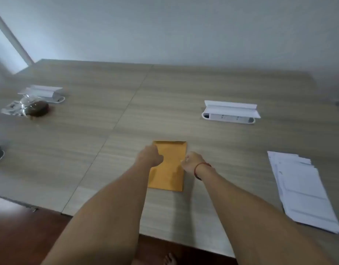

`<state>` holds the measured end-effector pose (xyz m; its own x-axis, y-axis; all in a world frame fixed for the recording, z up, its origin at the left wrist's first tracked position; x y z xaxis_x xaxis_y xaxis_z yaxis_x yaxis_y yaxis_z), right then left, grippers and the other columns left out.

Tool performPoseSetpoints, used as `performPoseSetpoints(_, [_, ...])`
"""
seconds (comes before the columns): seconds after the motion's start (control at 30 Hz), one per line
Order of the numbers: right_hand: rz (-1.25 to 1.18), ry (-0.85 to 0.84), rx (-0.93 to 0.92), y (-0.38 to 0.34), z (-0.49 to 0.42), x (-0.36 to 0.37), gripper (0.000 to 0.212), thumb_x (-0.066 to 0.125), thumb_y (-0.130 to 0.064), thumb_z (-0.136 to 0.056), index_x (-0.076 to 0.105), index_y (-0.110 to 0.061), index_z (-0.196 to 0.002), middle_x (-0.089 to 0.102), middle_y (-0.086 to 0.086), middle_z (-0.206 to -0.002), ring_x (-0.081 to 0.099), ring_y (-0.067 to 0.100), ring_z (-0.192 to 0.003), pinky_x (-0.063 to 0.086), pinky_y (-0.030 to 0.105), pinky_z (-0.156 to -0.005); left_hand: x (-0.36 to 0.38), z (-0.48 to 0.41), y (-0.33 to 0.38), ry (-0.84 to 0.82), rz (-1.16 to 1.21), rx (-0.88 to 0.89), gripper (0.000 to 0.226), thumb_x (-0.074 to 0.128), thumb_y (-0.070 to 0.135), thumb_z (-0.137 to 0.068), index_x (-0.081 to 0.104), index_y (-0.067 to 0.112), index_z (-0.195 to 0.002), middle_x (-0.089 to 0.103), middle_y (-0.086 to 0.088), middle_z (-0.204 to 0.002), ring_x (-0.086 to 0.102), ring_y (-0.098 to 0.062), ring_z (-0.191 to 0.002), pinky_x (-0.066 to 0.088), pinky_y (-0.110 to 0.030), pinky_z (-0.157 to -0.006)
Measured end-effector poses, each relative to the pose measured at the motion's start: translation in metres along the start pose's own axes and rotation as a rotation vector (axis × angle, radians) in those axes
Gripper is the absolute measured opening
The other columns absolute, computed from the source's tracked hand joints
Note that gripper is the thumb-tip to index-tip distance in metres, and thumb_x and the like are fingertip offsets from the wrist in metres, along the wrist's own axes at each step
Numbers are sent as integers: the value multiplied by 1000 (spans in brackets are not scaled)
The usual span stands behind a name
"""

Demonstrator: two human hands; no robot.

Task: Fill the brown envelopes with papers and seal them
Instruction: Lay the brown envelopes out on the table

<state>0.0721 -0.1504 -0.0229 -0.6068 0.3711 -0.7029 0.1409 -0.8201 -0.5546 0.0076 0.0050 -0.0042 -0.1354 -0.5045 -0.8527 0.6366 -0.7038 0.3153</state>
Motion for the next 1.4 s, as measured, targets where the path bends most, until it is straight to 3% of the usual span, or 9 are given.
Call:
performPoseSetpoints(0.13, [-36,-38,158,11,-32,33,36,51,-29,-94,57,-6,-121,61,12,-121,61,29,-106,45,30,-78,23,-22,-24,-43,3,-111,41,52,26,-94,47,4,-129,53,-13,-125,55,-28,-102,44,-34,-78])
performPoseSetpoints(0.27, [-109,44,264,17,-53,53,33,55,-26,-89,59,-9,-116,61,12,-117,62,30,-105,54,36,-82,42,-38,-33,-72,37,-194,24,54,27,-91,53,5,-101,48,-12,-109,54,-28,-95,50,-38,-78])
performPoseSetpoints(0.5, [-232,98,396,19,-74,64,33,66,-32,-86,62,-9,-109,67,8,-107,63,27,-91,46,28,-69,53,-56,-39,40,162,-349,56,68,42,-82,50,7,-122,50,-14,-126,50,-32,-119,46,-41,-95])
performPoseSetpoints(0.7, [-373,23,438,20,-78,59,36,58,-19,-94,54,-3,-126,60,14,-125,58,33,-114,47,33,-84,50,-59,-34,46,210,-435,52,63,41,-82,54,6,-120,55,-14,-121,54,-33,-115,49,-41,-95])
performPoseSetpoints(0.87, [-450,-55,414,30,-74,37,23,50,-9,-94,60,-2,-113,61,12,-107,54,25,-89,42,29,-76,44,-55,-11,77,179,-398,53,53,43,-90,47,6,-127,49,-15,-130,45,-33,-125,41,-43,-100])
performPoseSetpoints(1.07, [-510,-33,411,69,-57,-15,28,51,-12,-94,59,0,-117,64,15,-105,51,23,-84,43,31,-69,52,-53,49,37,370,-224,23,50,18,-95,51,6,-76,49,-3,-69,47,-17,-59,41,-31,-55])
performPoseSetpoints(1.2, [-467,78,445,125,-37,-52,5,53,-10,-93,56,-8,-90,52,6,-84,52,23,-80,45,31,-71,74,-44,108,-8,375,-150,14,55,15,-93,55,1,-92,48,-3,-63,44,-17,-51,44,-31,-48])
performPoseSetpoints(1.3, [-363,143,475,164,-22,-73,29,50,-2,-90,40,-13,-65,40,2,-64,41,16,-57,37,24,-52,101,-34,144,-33,351,-136,15,58,13,-90,54,7,-77,46,-3,-62,44,-16,-51,33,-23,-42])
performPoseSetpoints(1.4, [-240,141,483,196,-11,-86,31,52,0,-89,41,-13,-63,42,2,-65,40,12,-54,37,23,-52,129,-24,171,-24,338,-138,19,60,14,-85,63,1,-99,60,-9,-78,55,-20,-61,34,-22,-40])
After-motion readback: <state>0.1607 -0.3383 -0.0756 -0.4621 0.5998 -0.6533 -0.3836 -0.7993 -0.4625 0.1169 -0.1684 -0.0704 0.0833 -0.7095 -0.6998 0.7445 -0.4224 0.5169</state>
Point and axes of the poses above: each hand's wrist, its own z-axis away from the middle knuckle, its own x-axis out of the palm, y = z × x, the point moved 1 cm from there along -z, towards the middle knuckle
